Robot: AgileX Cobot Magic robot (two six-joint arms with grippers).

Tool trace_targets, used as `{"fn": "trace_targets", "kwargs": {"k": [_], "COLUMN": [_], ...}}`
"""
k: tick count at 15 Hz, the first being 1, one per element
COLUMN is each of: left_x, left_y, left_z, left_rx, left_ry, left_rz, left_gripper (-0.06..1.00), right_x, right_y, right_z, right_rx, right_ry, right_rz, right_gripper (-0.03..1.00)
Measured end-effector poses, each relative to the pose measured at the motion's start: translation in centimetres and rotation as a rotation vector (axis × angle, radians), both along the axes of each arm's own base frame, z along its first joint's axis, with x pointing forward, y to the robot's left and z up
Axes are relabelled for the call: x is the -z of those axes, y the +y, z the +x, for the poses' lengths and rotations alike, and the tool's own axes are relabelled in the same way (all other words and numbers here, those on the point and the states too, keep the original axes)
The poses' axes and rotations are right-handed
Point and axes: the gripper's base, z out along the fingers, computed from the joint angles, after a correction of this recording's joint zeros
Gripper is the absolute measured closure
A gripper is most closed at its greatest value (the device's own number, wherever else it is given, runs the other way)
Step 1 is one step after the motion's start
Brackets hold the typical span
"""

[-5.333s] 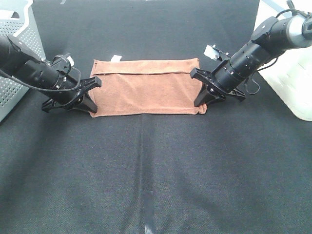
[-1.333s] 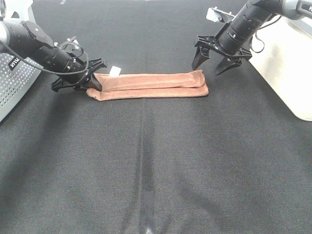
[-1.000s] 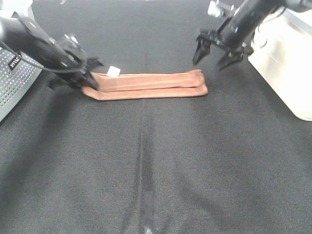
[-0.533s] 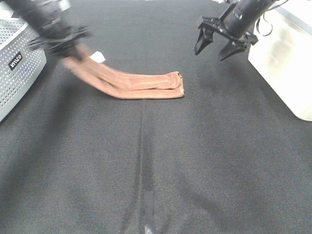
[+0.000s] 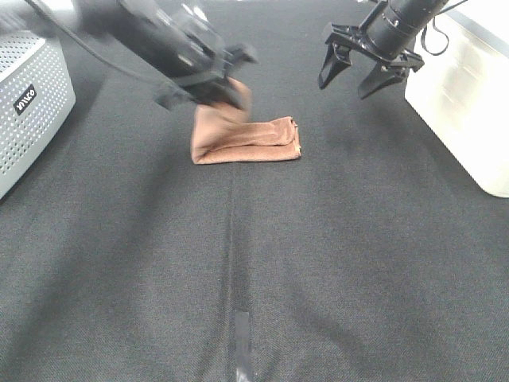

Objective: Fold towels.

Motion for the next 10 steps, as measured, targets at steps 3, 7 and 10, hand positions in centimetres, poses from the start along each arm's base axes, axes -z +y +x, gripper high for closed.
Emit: {"fn": "trace_targets", "kwargs": {"k": [3,7,10], "left_x": [1.6,0.8,-0.8], "left_y": [-1.9,-2.6,-2.2], "left_z": [-0.1,0.2,1.1], "left_rx": [-0.037,-0.127,-0.157], "left_ry": [0.001,0.011,-0.027], "left_rz": [-0.058,-0.199,-0.270], "left_gripper": [0.68,0.24,0.20], "right_x": [0.0,0.0,-0.2], "right_y": [0.0,0.1,0.6], "right_z": [-0.2,-0.2,-0.3], "right_rx": [-0.008,-0.008,-0.004], "right_ry": [0.020,0.022,0.030], "right_rz": [-0.002,0.007,0.073], "right_gripper": [0.24,0.24,0.24]}}
